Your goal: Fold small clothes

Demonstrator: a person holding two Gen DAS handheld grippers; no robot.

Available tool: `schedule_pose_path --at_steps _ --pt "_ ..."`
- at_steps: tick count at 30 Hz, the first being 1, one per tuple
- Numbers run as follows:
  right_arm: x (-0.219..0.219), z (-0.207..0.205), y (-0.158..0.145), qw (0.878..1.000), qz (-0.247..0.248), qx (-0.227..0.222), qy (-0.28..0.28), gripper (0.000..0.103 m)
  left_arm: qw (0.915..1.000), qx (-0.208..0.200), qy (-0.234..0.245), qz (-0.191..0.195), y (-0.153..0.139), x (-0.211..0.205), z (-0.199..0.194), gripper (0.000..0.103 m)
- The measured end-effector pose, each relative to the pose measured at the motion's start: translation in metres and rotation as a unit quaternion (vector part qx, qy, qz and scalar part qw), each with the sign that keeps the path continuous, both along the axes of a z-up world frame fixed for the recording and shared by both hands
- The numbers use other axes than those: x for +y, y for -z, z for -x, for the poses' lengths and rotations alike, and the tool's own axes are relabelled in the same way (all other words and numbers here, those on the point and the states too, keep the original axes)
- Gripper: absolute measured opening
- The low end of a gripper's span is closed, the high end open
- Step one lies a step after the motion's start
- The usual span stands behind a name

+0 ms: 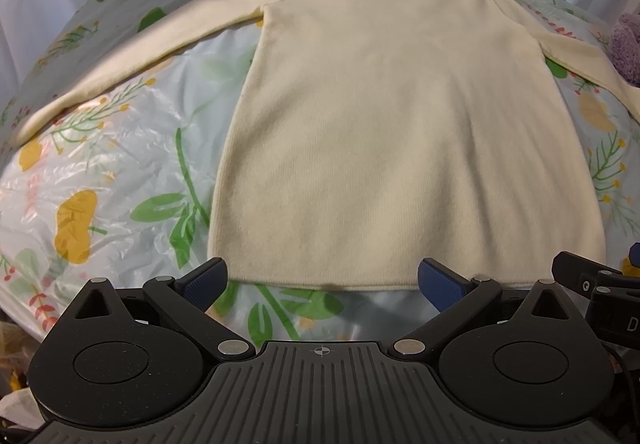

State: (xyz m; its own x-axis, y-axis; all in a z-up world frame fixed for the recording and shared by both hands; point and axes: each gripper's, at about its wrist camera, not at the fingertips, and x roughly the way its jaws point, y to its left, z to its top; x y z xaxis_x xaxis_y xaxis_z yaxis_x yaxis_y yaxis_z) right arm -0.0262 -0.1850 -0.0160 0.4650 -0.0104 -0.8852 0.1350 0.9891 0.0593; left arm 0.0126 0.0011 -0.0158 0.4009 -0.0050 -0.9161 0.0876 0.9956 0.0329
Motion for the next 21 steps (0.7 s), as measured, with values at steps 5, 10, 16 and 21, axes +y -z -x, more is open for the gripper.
schedule_pose_path --at_steps 5,10,16,21 --pt "0.0 -0.0007 0.0007 1.0 0.0 0.001 -0.001 0.099 1.0 0.004 -0.002 0.002 0.0018 0.0007 -0.0011 0.103" --pt "0.0002 -0.001 0.0016 1.0 -0.001 0.002 -0.002 0.099 1.0 0.006 -0.003 0.003 0.0021 0.001 -0.0015 0.103" --pt "0.0016 -0.0009 0.0022 1.0 0.0 0.001 -0.003 0.099 0.9999 0.008 -0.005 0.005 0.0034 0.0025 -0.0021 0.103" --pt "0.0013 -0.0011 0.0025 1.0 -0.001 0.003 -0.005 0.099 0.9999 0.011 -0.005 0.006 0.0044 0.0028 -0.0033 0.103"
